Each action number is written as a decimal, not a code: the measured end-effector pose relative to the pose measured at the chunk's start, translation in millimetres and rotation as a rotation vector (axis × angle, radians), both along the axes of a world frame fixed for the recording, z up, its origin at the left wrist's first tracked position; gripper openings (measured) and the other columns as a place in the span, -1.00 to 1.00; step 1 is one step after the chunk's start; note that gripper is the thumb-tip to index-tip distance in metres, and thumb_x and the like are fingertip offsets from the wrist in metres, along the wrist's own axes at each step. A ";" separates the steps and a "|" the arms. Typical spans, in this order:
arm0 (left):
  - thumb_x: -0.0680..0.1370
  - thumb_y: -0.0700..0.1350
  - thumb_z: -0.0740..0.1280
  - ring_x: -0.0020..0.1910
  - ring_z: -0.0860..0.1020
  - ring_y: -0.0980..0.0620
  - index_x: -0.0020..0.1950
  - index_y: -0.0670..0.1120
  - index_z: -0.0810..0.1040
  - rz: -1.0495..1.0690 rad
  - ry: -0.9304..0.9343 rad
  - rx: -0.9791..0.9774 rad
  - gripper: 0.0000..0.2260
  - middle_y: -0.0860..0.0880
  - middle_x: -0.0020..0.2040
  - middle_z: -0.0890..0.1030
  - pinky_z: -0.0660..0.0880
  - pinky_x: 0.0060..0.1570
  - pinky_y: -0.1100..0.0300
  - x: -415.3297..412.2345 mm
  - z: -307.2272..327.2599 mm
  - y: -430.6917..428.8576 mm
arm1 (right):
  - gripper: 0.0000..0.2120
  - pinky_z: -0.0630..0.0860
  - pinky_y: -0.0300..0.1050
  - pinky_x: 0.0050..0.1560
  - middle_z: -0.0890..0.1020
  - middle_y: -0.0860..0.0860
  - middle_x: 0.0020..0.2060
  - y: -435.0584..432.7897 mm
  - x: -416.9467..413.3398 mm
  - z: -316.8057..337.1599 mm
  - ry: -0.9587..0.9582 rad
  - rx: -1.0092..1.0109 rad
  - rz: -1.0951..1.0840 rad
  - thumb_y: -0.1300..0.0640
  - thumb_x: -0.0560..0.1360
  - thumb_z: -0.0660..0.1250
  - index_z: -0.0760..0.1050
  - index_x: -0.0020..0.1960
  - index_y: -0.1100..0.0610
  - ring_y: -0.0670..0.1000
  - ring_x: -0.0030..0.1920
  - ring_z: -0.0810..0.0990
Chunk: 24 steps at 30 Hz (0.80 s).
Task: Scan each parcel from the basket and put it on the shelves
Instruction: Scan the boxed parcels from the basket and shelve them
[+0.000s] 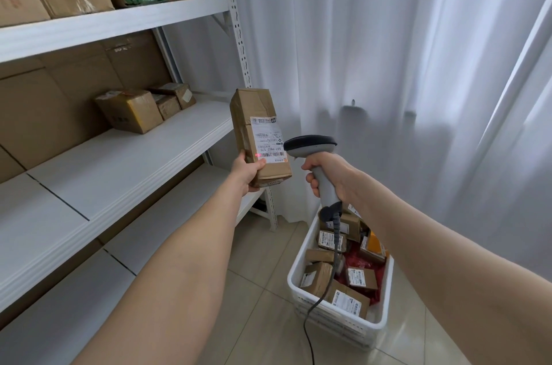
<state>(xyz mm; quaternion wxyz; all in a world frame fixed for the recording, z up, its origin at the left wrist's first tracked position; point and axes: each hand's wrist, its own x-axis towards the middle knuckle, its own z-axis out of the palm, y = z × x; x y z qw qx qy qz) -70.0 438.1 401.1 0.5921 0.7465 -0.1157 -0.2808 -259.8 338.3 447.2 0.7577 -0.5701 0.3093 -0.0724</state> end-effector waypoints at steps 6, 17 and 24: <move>0.55 -0.15 0.36 0.06 0.49 -0.12 0.41 0.03 0.31 0.027 -0.015 -0.006 -0.54 -0.08 0.25 0.49 0.51 0.04 -0.20 -1.7 4.4 20.0 | -0.94 0.44 -0.25 -0.48 0.47 0.06 -0.45 10.6 5.2 1.2 -0.035 0.017 0.044 0.25 0.49 0.28 0.46 -0.04 0.21 -0.05 -0.51 0.41; 0.52 -0.04 0.40 0.09 0.54 -0.15 0.24 0.10 0.39 0.141 0.044 -0.054 -0.66 -0.08 0.18 0.53 0.62 -0.24 0.00 45.7 24.0 95.4 | -0.97 0.46 -0.25 -0.51 0.56 0.09 -0.48 52.6 90.5 3.0 -0.126 0.134 0.030 0.28 0.51 0.33 0.50 -0.10 0.24 -0.04 -0.56 0.45; 0.48 0.11 0.38 0.00 0.59 -0.05 0.19 0.07 0.53 0.215 0.056 0.001 -0.69 -0.06 0.02 0.62 0.59 -0.31 0.14 138.0 40.5 170.3 | -0.94 0.49 -0.10 -0.36 0.55 0.10 -0.39 92.0 194.0 2.9 -0.183 0.174 -0.076 0.28 0.49 0.38 0.50 -0.10 0.24 0.02 -0.45 0.49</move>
